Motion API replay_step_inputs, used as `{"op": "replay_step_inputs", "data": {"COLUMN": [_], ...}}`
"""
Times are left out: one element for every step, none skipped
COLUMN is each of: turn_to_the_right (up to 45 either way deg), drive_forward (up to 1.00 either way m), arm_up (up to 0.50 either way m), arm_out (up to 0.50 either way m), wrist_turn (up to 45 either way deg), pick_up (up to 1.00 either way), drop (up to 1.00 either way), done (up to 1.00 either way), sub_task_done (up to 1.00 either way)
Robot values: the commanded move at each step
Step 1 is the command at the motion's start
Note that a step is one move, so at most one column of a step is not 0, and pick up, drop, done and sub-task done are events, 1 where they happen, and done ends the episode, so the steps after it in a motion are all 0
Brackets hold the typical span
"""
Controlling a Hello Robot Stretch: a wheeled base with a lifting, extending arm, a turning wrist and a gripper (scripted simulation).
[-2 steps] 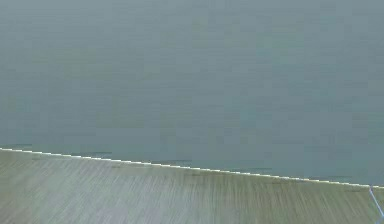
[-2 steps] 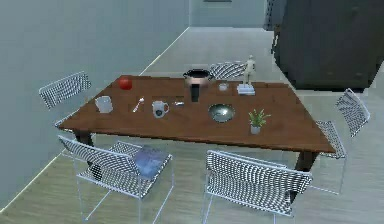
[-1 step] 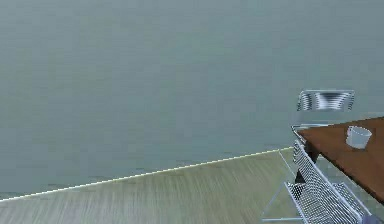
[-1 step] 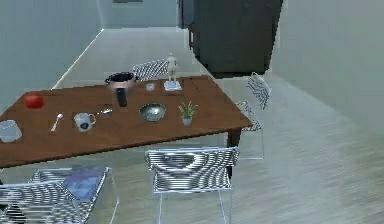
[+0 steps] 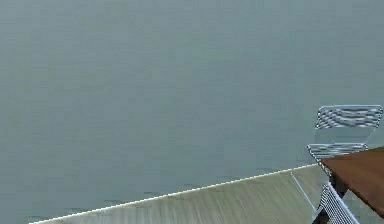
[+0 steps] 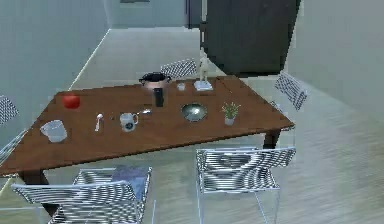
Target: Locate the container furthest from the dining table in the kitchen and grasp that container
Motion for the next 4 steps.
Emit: {"op": "replay_step_inputs", "data": {"turn_to_the_right": [45.0, 45.0, 45.0, 21.0], "drive_forward": [0.00, 0.00, 0.00, 0.00], "arm_up": [0.00, 0.00, 0.00, 0.00], "arm_out": [0.00, 0.00, 0.00, 0.00], "wrist_turn": [0.0, 0.0, 0.0, 0.0], "pick_up": [0.00, 0.00, 0.00, 0.00], "drop": [0.00, 0.00, 0.00, 0.00], "done": [0.00, 0.00, 0.00, 0.00], "sub_task_done": [0.00, 0.00, 0.00, 0.00]}}
